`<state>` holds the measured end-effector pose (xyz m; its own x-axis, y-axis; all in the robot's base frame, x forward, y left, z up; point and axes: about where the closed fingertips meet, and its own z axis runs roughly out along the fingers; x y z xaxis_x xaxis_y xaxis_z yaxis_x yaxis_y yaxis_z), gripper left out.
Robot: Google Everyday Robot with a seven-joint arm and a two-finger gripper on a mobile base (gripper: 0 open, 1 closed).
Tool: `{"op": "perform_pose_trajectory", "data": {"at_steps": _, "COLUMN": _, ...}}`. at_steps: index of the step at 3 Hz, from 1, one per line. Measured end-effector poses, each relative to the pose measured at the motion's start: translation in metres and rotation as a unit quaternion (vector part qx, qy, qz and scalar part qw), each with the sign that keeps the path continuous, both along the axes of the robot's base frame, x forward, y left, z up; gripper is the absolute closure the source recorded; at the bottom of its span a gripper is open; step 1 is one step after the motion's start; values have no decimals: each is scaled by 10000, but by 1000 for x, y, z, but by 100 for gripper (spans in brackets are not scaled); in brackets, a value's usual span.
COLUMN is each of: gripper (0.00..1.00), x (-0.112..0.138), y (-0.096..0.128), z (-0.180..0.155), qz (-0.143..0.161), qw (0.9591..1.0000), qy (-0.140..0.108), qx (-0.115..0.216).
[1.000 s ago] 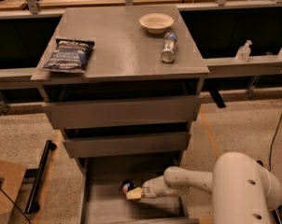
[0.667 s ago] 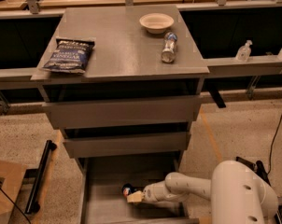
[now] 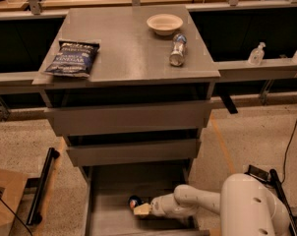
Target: Place pepsi can into bottom drawer
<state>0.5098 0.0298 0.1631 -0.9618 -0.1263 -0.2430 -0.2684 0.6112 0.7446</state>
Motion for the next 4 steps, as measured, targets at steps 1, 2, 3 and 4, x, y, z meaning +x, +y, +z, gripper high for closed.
{"op": "perform_pose_trajectory", "data": {"at_steps": 1, "gripper": 58, "x": -1, "y": 2, "z": -1, "qz": 13, "qw": 10000, "qy": 11, "qx": 8}}
{"op": "perform_pose_trajectory", "data": {"at_steps": 2, "gripper": 35, "x": -3, "y": 4, "z": -1, "qz": 26, "qw": 10000, "qy": 23, "qx": 15}}
{"op": "perform_pose_trajectory", "data": {"at_steps": 3, "gripper": 37, "x": -4, "y": 6, "z": -2, "qz": 38, "qw": 10000, "qy": 33, "qx": 22}}
{"op": "perform_pose_trajectory", "data": {"at_steps": 4, "gripper": 35, "x": -6, "y": 7, "z": -3, "qz": 50, "qw": 10000, "qy": 44, "qx": 29}}
